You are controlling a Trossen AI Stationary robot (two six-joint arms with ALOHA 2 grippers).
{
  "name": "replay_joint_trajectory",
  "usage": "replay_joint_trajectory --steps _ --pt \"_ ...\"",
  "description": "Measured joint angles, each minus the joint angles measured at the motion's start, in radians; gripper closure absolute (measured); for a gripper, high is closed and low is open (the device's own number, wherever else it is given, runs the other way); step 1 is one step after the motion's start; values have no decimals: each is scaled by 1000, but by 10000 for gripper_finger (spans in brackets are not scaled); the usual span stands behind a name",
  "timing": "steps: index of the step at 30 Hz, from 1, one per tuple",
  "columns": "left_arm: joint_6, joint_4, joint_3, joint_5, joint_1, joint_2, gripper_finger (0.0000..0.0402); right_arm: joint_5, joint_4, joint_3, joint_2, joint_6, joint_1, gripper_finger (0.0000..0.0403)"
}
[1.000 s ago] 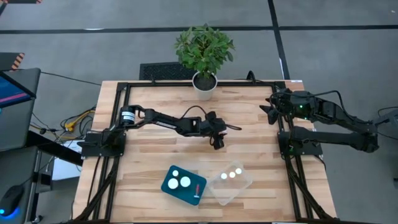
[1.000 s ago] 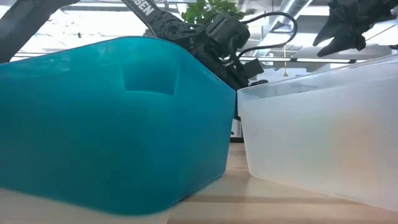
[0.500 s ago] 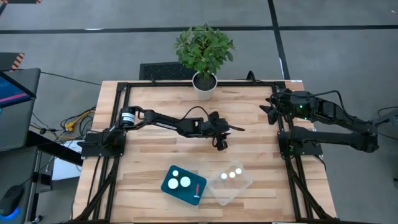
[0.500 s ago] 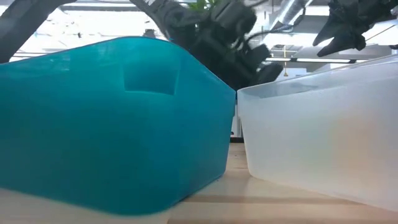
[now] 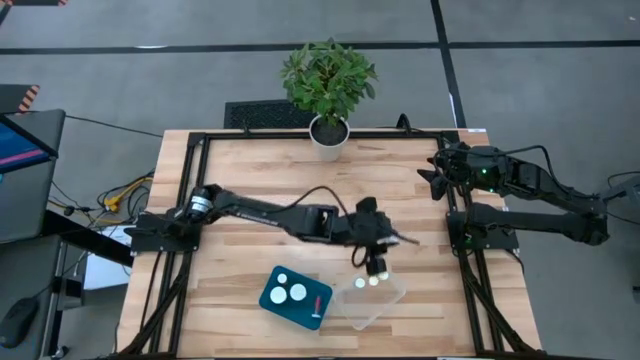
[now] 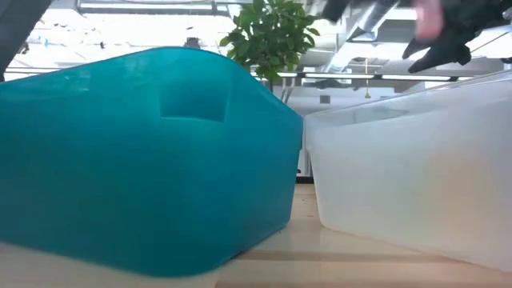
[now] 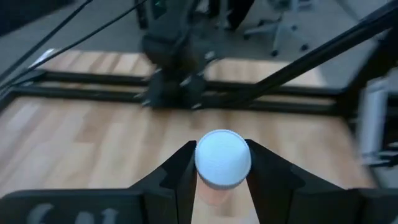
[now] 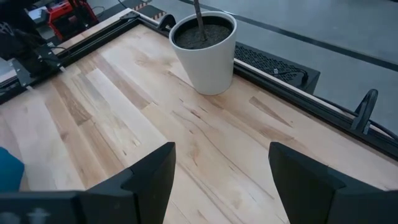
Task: Pick and place medicine bottles into bin by pill shape (circle, oval)
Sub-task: Put the small pink pill bottle into the transparent bin
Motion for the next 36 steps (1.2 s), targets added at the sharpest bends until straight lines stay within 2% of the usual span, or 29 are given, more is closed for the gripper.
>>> replay_joint_trajectory --steps 4,7,11,15,22,27,29,32,36 --pt "-58 -13 53 -59 -98 0 289 0 0 0 0 2 0 132" --pt "-91 -17 57 -161 -184 0 288 0 -5 0 0 15 0 132" --pt "-155 -18 28 -322 -278 4 288 0 -22 0 0 21 0 132" --pt "-229 -2 -47 -418 -330 4 288 0 -29 0 0 46 0 132" --pt "-340 135 -277 -457 -365 7 287 0 -45 0 0 53 0 132" --pt "-426 184 -396 -497 -368 7 287 0 -45 0 0 53 0 132" --pt "-449 199 -425 -509 -367 7 287 0 -45 0 0 46 0 132" --pt "-452 232 -458 -475 -358 7 287 0 -45 0 0 45 0 132" --pt "-400 277 -468 -440 -353 7 287 0 -46 0 0 43 0 132"
